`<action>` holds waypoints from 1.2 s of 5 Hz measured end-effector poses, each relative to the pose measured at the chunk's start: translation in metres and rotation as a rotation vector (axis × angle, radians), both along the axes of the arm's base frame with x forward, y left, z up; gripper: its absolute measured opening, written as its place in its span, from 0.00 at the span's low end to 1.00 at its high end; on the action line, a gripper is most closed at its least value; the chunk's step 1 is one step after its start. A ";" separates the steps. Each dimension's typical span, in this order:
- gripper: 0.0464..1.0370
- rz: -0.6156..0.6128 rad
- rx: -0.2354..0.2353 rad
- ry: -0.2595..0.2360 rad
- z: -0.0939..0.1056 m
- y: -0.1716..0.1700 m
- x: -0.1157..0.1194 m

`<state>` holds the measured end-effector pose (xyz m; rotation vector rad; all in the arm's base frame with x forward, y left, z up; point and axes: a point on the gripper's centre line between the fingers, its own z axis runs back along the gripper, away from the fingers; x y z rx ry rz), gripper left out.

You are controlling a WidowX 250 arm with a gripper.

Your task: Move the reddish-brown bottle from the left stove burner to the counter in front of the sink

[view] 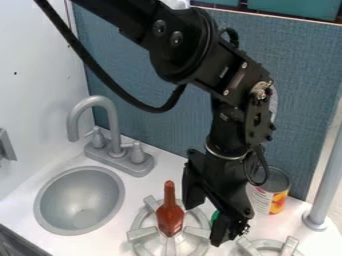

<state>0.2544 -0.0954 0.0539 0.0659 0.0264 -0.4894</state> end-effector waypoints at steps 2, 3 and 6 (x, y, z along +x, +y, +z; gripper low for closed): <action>0.96 0.066 0.022 0.015 -0.007 0.026 0.006; 0.96 0.102 -0.012 0.006 -0.007 0.059 0.017; 0.96 0.160 0.088 -0.063 -0.014 0.095 0.040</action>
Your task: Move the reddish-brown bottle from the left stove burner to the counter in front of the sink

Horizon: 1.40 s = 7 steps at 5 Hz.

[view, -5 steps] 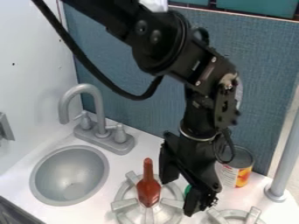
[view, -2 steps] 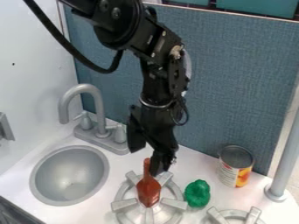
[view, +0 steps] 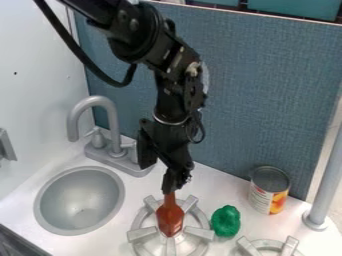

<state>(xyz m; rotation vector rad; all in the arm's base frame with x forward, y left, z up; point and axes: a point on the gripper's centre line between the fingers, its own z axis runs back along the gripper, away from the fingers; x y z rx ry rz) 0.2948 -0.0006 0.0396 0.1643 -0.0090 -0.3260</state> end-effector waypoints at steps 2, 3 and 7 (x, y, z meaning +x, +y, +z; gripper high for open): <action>0.96 0.003 -0.011 0.061 -0.033 0.007 0.015; 0.96 0.024 -0.012 0.082 -0.046 0.015 0.019; 0.33 0.032 -0.097 0.071 -0.069 0.009 0.030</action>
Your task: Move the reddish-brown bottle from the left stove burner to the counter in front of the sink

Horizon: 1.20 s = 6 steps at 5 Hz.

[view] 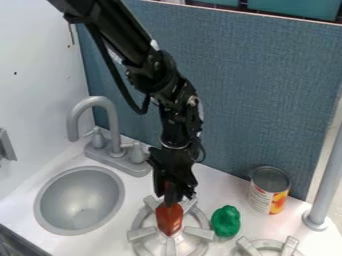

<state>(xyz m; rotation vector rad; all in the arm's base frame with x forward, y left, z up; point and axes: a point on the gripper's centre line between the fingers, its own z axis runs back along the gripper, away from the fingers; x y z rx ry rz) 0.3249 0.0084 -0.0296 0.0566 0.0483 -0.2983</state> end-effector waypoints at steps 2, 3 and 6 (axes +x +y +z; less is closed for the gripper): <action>0.33 0.038 -0.002 -0.082 0.045 0.000 -0.014; 0.33 0.047 0.020 -0.134 0.077 0.004 -0.034; 0.33 0.269 0.088 0.087 0.027 0.088 -0.100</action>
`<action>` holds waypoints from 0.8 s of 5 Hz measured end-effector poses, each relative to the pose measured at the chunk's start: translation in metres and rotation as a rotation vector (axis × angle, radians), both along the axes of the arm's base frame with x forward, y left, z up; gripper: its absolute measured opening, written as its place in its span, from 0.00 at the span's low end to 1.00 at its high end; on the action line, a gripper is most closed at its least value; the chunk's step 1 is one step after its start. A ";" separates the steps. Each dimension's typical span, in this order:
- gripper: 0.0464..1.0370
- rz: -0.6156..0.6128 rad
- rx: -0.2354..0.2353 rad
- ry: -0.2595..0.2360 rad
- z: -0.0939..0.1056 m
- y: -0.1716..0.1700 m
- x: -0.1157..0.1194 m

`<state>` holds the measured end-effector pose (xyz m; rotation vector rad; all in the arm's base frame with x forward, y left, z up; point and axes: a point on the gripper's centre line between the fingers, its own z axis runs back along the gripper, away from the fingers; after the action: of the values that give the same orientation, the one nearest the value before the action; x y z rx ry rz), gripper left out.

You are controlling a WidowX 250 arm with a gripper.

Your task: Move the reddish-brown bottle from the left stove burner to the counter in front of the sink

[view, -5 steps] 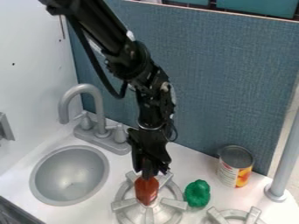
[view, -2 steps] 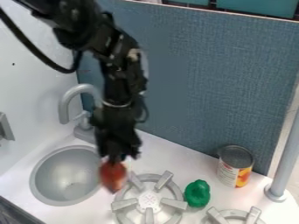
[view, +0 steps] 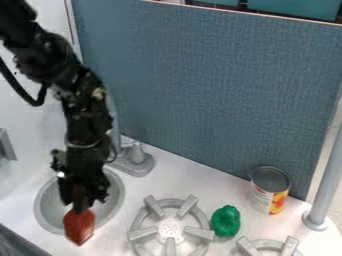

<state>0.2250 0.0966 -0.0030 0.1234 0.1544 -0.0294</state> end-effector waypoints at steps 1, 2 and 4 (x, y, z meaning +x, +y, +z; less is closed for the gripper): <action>0.33 0.009 -0.038 0.015 -0.018 0.006 -0.006; 0.33 -0.056 -0.089 -0.033 -0.029 -0.001 -0.001; 0.33 -0.145 -0.132 -0.111 -0.042 -0.008 0.010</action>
<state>0.2352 0.0884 -0.0448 0.0045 0.0323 -0.1762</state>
